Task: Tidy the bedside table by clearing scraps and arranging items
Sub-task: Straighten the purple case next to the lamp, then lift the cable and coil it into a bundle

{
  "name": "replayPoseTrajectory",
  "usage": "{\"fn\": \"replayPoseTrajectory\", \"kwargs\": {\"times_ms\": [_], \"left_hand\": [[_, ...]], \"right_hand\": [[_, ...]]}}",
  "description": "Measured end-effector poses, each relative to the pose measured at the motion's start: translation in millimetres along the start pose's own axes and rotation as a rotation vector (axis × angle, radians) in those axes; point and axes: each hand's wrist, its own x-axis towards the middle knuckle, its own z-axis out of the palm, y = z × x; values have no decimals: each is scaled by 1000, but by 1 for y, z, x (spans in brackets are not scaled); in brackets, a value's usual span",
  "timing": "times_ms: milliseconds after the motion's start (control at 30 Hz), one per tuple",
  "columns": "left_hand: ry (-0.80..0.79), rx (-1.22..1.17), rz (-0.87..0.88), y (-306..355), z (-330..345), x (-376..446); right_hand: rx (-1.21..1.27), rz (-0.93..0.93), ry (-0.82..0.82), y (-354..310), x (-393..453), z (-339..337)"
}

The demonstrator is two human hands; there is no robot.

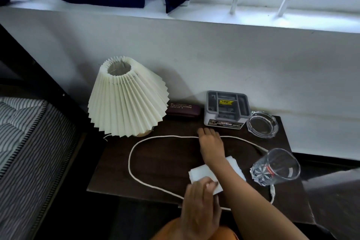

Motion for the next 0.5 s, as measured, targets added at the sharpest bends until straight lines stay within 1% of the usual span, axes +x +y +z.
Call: {"fn": "replayPoseTrajectory", "kwargs": {"times_ms": [33,67,100,133,167,200,233,267,300,367,433,500], "left_hand": [[12,14,38,7,3,-10],[-11,19,51,14,5,-16],[-79,4,-21,21,7,-22],[-167,-22,-194,27,8,-24],[-303,-99,-496,34,9,-25],[-480,-211,-819,40,11,-21],[-588,-352,-1098,44,15,-19],[-610,-483,-1281,47,19,-17],[-562,-597,-1431,49,21,-11],[-377,-773,-1673,54,21,0],[-213,-904,-1792,54,22,5],[-102,-996,-1843,53,20,6]], "right_hand": [[-24,-19,6,4,-1,-4],[-43,-37,21,7,0,-8],[-62,-48,27,10,0,-14],[-84,-63,36,12,1,-20],[-102,-77,42,12,0,-27],[-110,-91,56,13,-1,-35],[-102,-100,73,13,-1,-43],[-92,-103,89,14,-4,-50],[-82,-97,109,15,-6,-58],[-51,-70,175,17,-10,-71],[-31,-56,230,19,-14,-84],[-15,-65,288,23,-17,-98]]}}
